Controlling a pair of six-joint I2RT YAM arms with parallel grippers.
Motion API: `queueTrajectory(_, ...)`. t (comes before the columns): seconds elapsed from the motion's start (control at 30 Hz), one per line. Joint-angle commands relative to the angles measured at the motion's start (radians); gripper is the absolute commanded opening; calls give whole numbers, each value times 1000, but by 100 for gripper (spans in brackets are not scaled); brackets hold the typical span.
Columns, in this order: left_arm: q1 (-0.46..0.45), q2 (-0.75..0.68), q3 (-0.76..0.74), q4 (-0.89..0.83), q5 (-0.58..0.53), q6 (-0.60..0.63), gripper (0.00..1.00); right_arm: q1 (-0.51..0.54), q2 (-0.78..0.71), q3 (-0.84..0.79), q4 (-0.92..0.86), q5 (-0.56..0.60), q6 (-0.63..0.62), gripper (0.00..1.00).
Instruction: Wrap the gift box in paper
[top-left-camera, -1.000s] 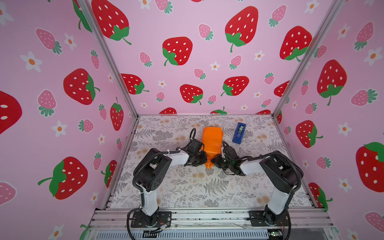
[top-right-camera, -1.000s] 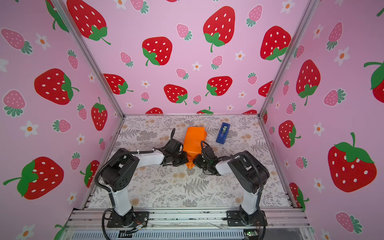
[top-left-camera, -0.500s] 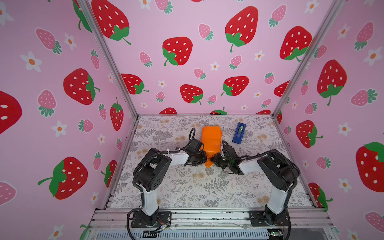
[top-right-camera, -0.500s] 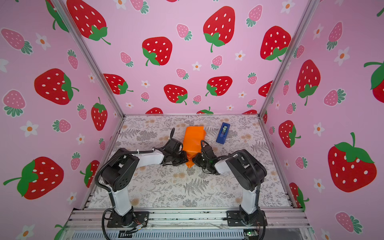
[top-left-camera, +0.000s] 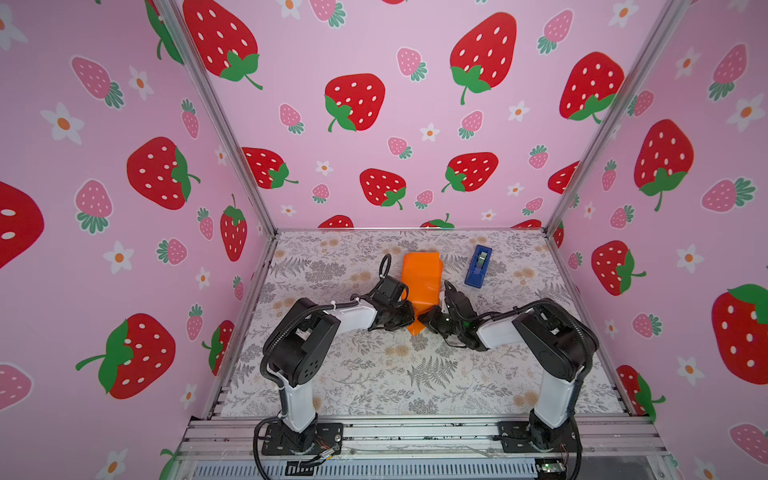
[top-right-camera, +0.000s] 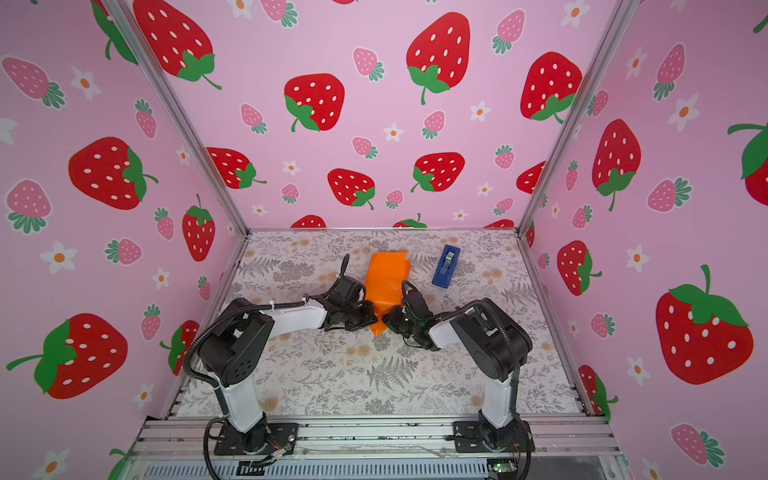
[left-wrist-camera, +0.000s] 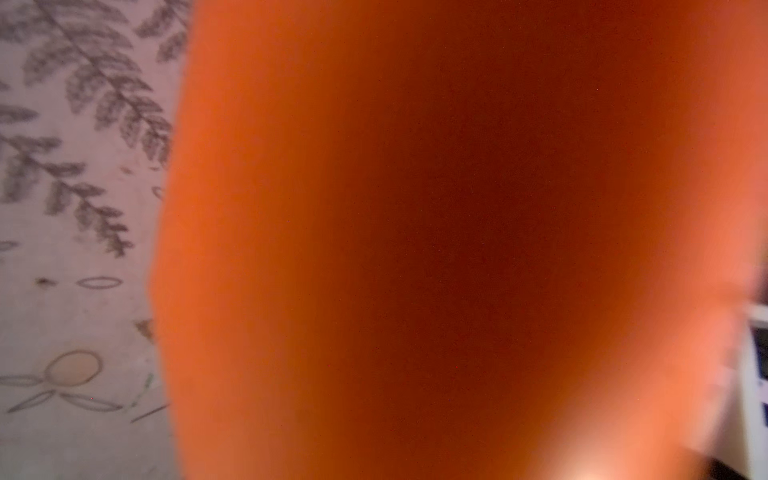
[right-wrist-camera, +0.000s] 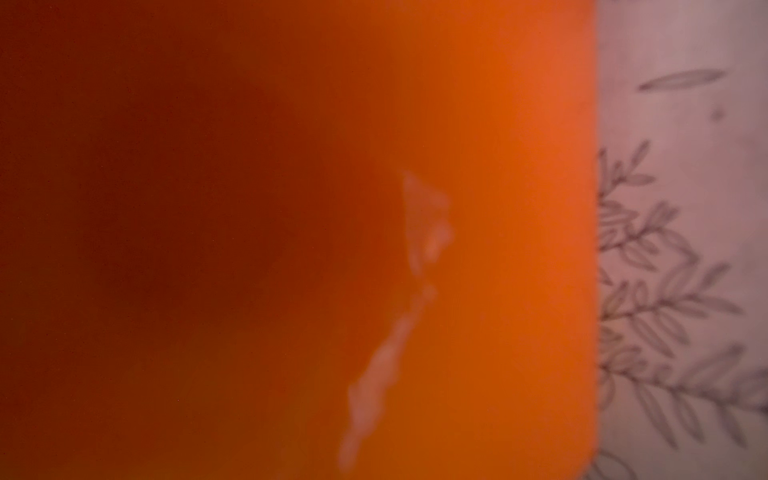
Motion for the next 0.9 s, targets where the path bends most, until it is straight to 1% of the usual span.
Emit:
queueTrajectory(0.0,-11,-26,37,-3,16,-10,9,4,-10,-15,23,-8,11,0)
queueTrajectory(0.17,-14,-2,47,1,25,-14,7,4,-8,-11,18,-10,9,0)
queueTrajectory(0.37,-13,42,32,27,28,-29,7,4,-14,-15,17,-8,11,0)
queueTrajectory(0.63,-11,69,19,-5,-12,-24,7,4,-27,-15,10,-8,11,0)
queueTrajectory(0.87,-8,67,5,-13,-23,-31,7,4,-57,-10,-7,-5,5,0)
